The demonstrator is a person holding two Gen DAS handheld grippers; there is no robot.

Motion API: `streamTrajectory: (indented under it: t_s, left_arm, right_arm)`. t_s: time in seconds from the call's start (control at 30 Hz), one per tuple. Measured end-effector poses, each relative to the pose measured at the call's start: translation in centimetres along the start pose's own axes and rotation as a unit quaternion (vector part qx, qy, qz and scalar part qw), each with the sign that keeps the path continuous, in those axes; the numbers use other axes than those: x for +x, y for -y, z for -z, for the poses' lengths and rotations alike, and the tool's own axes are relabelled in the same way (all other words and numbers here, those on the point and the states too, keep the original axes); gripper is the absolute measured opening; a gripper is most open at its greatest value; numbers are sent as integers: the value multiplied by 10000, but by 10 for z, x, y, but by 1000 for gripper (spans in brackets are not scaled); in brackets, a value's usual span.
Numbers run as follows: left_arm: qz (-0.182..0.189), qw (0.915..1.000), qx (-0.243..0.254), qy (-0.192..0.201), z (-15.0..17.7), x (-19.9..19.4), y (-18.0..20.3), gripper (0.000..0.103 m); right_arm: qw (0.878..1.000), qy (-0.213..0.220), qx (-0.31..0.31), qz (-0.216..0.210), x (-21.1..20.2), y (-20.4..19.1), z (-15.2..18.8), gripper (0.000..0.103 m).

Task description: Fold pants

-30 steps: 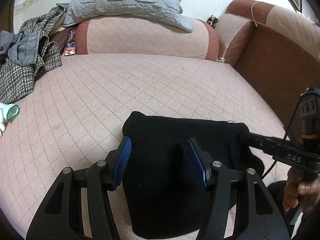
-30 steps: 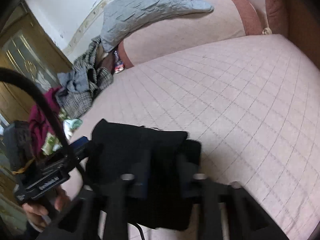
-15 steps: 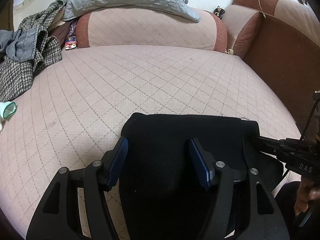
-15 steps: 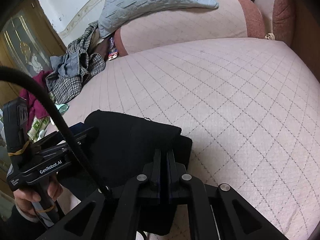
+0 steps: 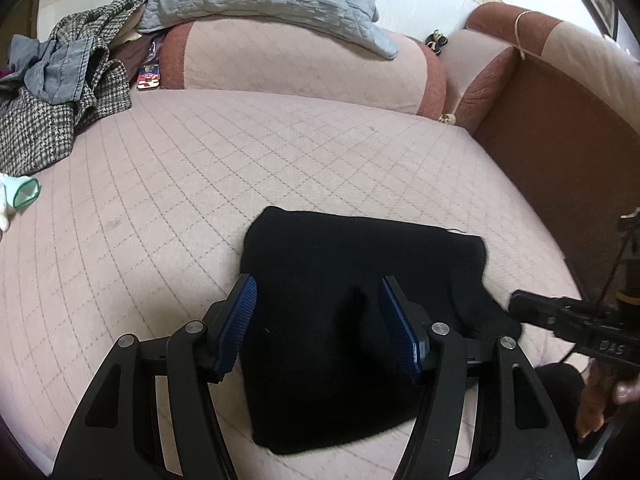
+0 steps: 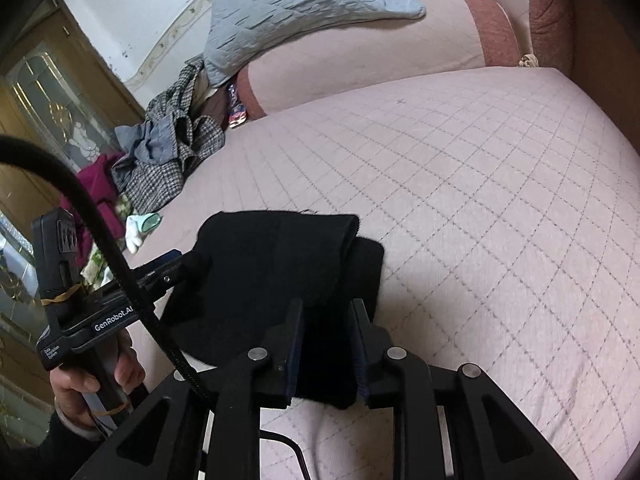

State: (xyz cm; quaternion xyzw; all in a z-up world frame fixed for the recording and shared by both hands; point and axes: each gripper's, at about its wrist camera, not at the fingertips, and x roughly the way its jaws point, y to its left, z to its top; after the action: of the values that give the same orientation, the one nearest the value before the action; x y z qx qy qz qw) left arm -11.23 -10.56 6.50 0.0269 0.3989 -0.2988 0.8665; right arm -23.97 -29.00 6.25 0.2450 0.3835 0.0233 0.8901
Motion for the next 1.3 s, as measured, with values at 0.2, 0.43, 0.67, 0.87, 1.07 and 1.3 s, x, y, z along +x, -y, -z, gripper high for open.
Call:
streamTrajectory:
  t_s: [0.2,0.43,0.67,0.87,1.07,1.3]
  left_arm:
    - [174,9997,190,-47,12,-9,20,63]
    - [260,9992,252,-172,31,-5,35,63]
    - [164,9993,285,-190,38,5,42,63]
    - [107,9994,256,-193,36,5,45,63]
    - [290,9993,51,-228,31,-3,40,63]
    - [228,9996,-66,-179,24,-14,30,63]
  right_arm:
    - [9990,-152,-219,-352,4,-14,7,21]
    - [9970,-124,-736,-183,0,-30,19,9]
    - [9971,-361,-662,72,23,-22,27,8]
    - [9981,-398,-467,0,23,-17,26,8]
    - [9980,-367,-477,176,19,-21,26,8]
    - [9990,-211,-351,178,7,-26,21,9]
